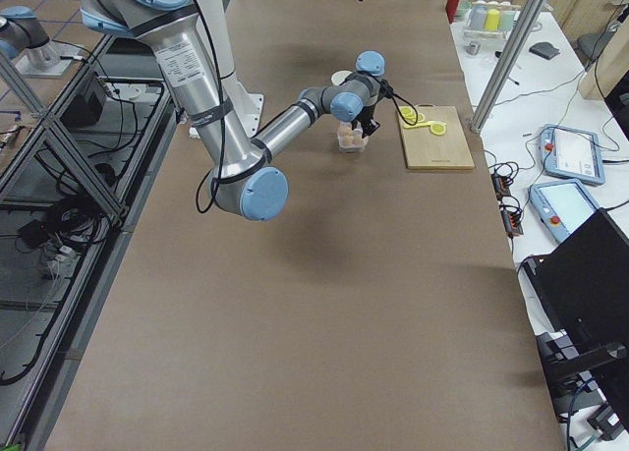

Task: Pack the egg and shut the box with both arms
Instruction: 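Move the right gripper to the carton lid and push it closed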

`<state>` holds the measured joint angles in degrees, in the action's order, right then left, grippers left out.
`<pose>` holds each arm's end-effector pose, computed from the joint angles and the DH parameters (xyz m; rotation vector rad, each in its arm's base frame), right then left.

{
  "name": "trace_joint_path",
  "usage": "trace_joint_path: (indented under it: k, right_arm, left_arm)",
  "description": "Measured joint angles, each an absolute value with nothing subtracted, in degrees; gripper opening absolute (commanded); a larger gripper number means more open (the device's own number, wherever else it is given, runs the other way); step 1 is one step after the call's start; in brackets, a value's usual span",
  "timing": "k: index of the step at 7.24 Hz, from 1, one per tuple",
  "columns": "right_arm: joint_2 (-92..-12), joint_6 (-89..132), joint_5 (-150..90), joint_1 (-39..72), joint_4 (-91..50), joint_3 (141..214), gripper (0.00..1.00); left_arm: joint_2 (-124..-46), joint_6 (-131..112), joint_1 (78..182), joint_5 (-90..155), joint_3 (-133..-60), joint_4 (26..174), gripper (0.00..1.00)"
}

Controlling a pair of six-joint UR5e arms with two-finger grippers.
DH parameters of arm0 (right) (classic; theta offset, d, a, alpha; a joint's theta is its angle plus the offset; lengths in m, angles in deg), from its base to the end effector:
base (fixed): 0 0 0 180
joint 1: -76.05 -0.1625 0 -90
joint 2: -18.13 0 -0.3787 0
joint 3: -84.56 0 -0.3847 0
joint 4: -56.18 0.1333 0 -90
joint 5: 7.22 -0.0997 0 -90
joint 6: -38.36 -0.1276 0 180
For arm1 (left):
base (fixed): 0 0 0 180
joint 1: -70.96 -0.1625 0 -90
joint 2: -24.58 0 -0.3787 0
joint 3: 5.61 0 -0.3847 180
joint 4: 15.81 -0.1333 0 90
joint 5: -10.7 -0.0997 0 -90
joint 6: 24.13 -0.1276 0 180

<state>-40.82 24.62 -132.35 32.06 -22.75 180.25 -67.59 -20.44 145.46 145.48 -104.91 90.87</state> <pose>-0.4245 -0.4931 0.2530 0.4233 -0.9248 -0.7706 0.0977 -0.5146 0.4973 0.3334 0.8366 0.3840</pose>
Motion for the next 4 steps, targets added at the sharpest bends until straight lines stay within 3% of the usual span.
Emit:
trace_joint_path:
  k: [1, 4]
  right_arm:
    - [-40.48, 23.89, -132.25, 32.59, -22.75, 180.48, 1.00]
    - [-41.33, 23.18, -132.31, 31.17, -23.16, 181.77, 1.00]
  left_arm:
    - [-67.44, -20.44, 145.43, 145.41, -104.66, 91.20, 0.86]
    - [-67.35, -20.44, 145.40, 145.41, -103.77, 91.40, 0.86]
